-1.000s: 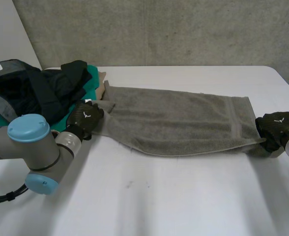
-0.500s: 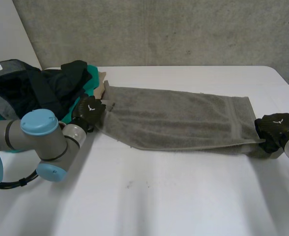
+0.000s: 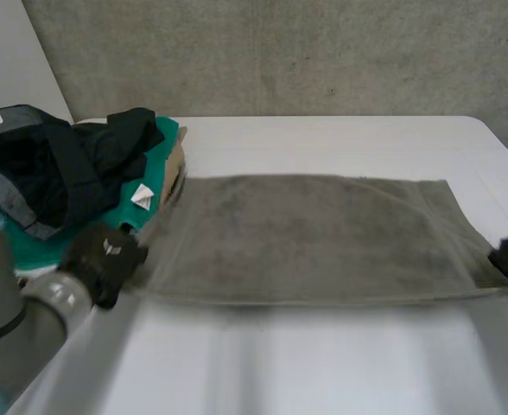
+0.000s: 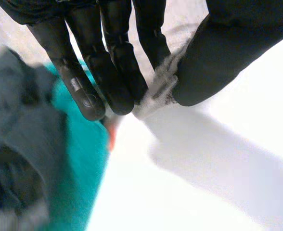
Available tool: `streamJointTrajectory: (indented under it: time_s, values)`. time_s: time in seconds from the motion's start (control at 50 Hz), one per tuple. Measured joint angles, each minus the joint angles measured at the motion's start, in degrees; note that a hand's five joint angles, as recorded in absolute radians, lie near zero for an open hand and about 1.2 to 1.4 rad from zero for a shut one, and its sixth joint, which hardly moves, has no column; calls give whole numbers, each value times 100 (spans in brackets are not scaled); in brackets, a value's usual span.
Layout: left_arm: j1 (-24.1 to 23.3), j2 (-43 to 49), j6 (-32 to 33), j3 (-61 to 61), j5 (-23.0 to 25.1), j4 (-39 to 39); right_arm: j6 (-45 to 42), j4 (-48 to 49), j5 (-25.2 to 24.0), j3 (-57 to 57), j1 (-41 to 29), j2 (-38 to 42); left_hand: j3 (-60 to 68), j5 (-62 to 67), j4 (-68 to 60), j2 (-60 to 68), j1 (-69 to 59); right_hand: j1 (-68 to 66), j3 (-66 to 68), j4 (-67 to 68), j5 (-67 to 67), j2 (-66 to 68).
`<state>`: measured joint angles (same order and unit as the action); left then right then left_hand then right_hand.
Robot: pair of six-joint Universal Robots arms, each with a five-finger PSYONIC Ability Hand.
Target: Fold the laundry.
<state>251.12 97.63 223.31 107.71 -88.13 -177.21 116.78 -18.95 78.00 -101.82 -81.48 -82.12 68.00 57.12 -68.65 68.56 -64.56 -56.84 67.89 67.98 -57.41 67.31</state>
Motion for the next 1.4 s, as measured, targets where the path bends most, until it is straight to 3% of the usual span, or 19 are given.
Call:
streamJointTrajectory:
  time_s: [0.1,0.18,0.22,0.38,0.5,0.64,0.78,0.8,0.82,0.86,0.88,1.0,1.14,1.2,1.32,1.4]
  values:
    - [-172,-595,-173,411,-238,1315,-918,-681,-29,-334,473,-440,0,0,0,0,0,0,0,0,0,0]
    - [-308,-726,-375,494,-259,1544,-1177,-734,-68,-458,637,-518,0,0,0,0,0,0,0,0,0,0]
    - [-341,-698,-445,466,-257,1434,-1191,-642,-80,-465,648,-499,0,0,0,0,0,0,0,0,0,0]
    - [-420,224,-653,-266,-272,-175,-685,735,102,33,128,362,0,0,-2,0,0,0,0,1,0,0]
    - [-479,1498,-691,-1328,-333,-1439,-162,1824,518,824,-622,1394,0,0,-8,1,0,0,0,1,0,0]
    - [-592,2864,-642,-2710,-683,-1918,-55,2963,942,1952,-1122,2638,0,0,-20,1,0,0,0,1,0,0]
    - [-681,3950,-600,-4020,-866,-2029,-87,3513,1144,2972,-1283,3597,-9,0,16,-19,0,78,-49,-48,47,-93]
    - [-690,4050,-597,-4145,-866,-2063,-89,3546,1192,3087,-1293,3708,-397,-383,419,-510,466,78,-49,-48,47,-93]
    - [-699,4117,-594,-4229,-863,-2097,-88,3563,1229,3159,-1300,3779,-1664,-1642,1702,-1815,1912,2124,-2366,-2361,2210,-2355]
    - [-750,4248,-581,-4389,-851,-2262,-66,3589,1399,3347,-1331,3971,-3675,-3682,3757,-3737,4246,4229,-4876,-4875,4706,-4945]
    - [-781,4267,-575,-4411,-846,-2339,-42,3582,1460,3374,-1348,4007,-4810,-4774,4929,-4967,5134,4481,-5354,-5334,5181,-5313]
    - [-984,4063,-566,-4171,-823,-2760,265,3467,1627,3131,-1402,3776,-5599,-5435,5710,-5684,5351,4532,-5565,-5439,5364,-5470]
    - [-1099,3347,-601,-3362,-829,-2954,1060,3089,1148,2296,-1169,2709,-5599,-5435,5710,-5686,5351,4532,-5565,-5439,5378,-5470]
    - [-1105,2834,-627,-2728,-836,-2942,1558,2500,417,1733,-745,1966,-5599,-5435,5710,-5686,5351,4532,-5565,-5439,5378,-5470]
    - [-1108,2257,-684,-1946,-826,-2946,1753,1665,-388,1139,-152,1531,-5599,-5435,5710,-5686,5351,4051,-4883,-4906,4852,-4846]
    - [-1119,2008,-766,-1582,-821,-2957,1683,1505,-660,758,163,1488,-5599,-5435,5710,-5686,5351,3930,-4739,-4761,4732,-4742]
